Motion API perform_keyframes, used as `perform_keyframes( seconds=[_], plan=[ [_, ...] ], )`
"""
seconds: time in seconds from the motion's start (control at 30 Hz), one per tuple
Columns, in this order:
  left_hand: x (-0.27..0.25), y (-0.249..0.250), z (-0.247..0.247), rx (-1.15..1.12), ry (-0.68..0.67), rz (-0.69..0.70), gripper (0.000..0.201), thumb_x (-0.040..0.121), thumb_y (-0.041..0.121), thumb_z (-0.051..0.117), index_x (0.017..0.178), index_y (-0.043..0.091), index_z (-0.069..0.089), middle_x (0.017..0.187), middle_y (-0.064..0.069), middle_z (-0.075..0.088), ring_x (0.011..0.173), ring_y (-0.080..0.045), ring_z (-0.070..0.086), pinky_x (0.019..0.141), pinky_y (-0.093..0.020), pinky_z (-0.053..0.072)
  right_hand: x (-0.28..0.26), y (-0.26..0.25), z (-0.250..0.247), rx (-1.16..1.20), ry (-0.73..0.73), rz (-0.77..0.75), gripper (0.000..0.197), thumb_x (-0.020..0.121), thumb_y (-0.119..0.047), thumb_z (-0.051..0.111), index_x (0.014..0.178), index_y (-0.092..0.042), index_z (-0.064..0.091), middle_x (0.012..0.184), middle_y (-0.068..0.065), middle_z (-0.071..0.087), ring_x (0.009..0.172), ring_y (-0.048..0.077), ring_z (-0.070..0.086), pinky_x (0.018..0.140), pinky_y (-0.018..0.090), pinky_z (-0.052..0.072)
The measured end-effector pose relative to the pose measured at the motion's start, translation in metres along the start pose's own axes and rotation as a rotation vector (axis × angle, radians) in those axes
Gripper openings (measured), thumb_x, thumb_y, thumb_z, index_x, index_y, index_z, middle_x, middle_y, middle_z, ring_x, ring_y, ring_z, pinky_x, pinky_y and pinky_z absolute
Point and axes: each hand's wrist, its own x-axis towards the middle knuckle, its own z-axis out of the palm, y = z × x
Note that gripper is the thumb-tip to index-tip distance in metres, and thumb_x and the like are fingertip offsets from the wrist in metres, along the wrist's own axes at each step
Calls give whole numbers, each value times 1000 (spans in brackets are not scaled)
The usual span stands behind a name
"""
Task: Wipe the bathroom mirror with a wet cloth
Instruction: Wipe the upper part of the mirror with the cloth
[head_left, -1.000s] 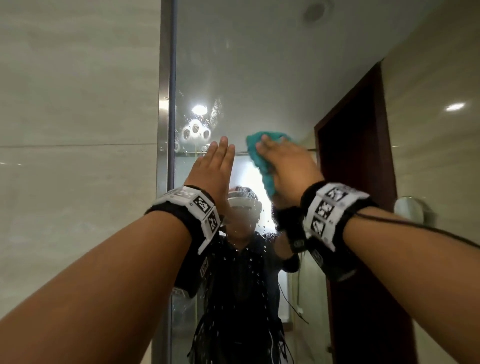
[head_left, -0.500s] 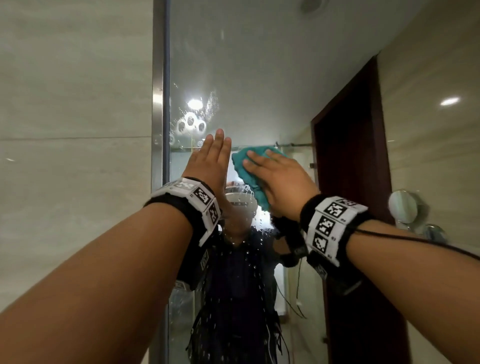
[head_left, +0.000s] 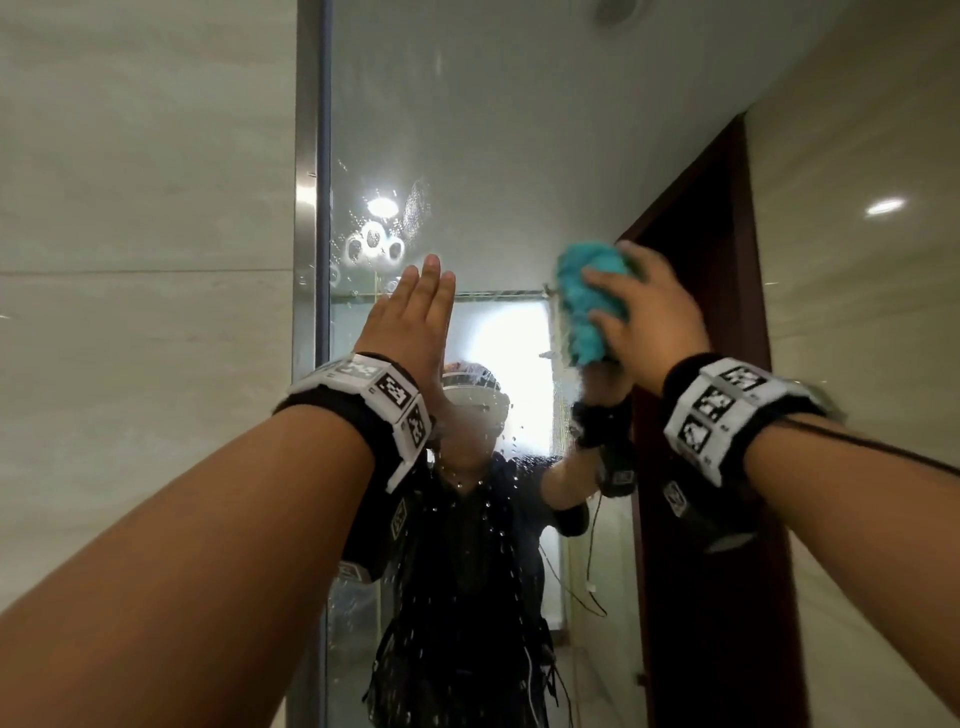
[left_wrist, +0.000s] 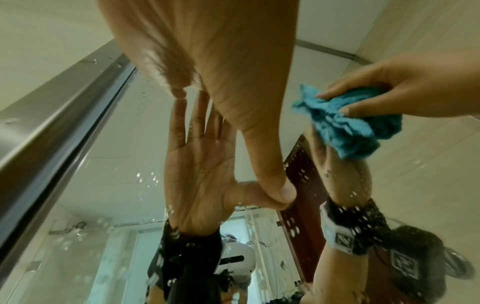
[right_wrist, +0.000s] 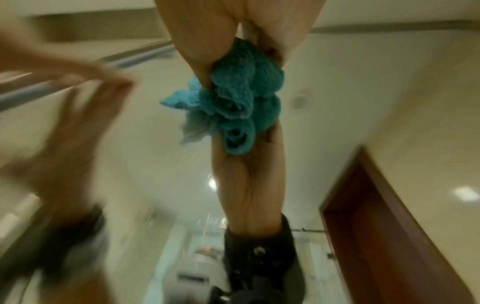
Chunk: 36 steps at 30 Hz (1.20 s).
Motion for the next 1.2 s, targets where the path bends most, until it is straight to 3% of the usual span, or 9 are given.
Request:
perform_keyframes(
  seconds=[0.1,0.2,0.27,0.37,0.43,0.63,0.83,1.0,1.2],
  plan=[
    [-3,2,-1,-10,-3,0,147,55,62,80,145,10,-25,153,-7,-28,143,-25,-19,117,-39,-1,-13,-3,6,-34,41,116,43,88,-14,58,131,-19,54,143,10,40,129,29,40,106,22,24],
    [-4,3,-4,-18,2,-1,147,55,61,80,145,10,-23,154,-7,-27,143,-26,-18,116,-39,-1,-44,-29,18,-80,-166,-225,41,90,-21,50,130,-18,55,141,12,45,127,34,44,108,39,31],
    [-3,3,-4,-19,2,-7,146,56,60,80,145,10,-23,154,-8,-27,143,-26,-18,116,-38,-1,-40,-23,15,-103,-166,-322,40,90,-28,46,126,-17,58,137,13,49,120,35,50,104,38,31],
    [-4,3,-4,-19,-5,-9,145,56,59,80,145,10,-24,153,-6,-28,143,-25,-18,116,-39,-1,-17,4,5,-52,22,48,41,91,-15,54,132,-16,54,142,12,43,126,32,43,106,23,26],
    [-4,2,-3,-16,-11,-4,146,56,60,80,145,10,-25,153,-6,-28,143,-25,-19,116,-39,-2,-24,2,8,-72,83,187,44,89,-12,56,133,-15,51,144,14,40,128,34,40,109,28,26],
    [-4,3,-5,-18,-3,-4,147,55,60,80,145,11,-24,153,-7,-29,143,-26,-19,116,-41,-1,-74,-33,26,-143,-188,-260,45,82,-14,67,126,-18,59,136,14,51,118,37,52,100,52,42],
    [-5,1,-2,-55,17,1,144,57,56,82,146,13,-22,153,-5,-28,143,-24,-19,116,-40,-1,-4,-29,9,-120,50,151,48,89,-9,55,136,-19,49,146,8,39,129,29,42,107,29,28],
    [-3,-1,1,-57,41,17,144,56,57,81,146,11,-21,154,-7,-27,143,-25,-18,115,-40,-2,-38,-70,39,-156,-188,-325,51,78,-10,70,127,-19,58,138,13,49,122,37,50,102,44,38],
    [-3,-3,2,-69,47,16,143,57,53,82,146,13,-21,154,-5,-27,143,-24,-19,116,-40,-2,34,-60,13,-172,13,18,46,89,-12,53,134,-20,50,142,8,44,126,29,43,103,26,28]
  ],
)
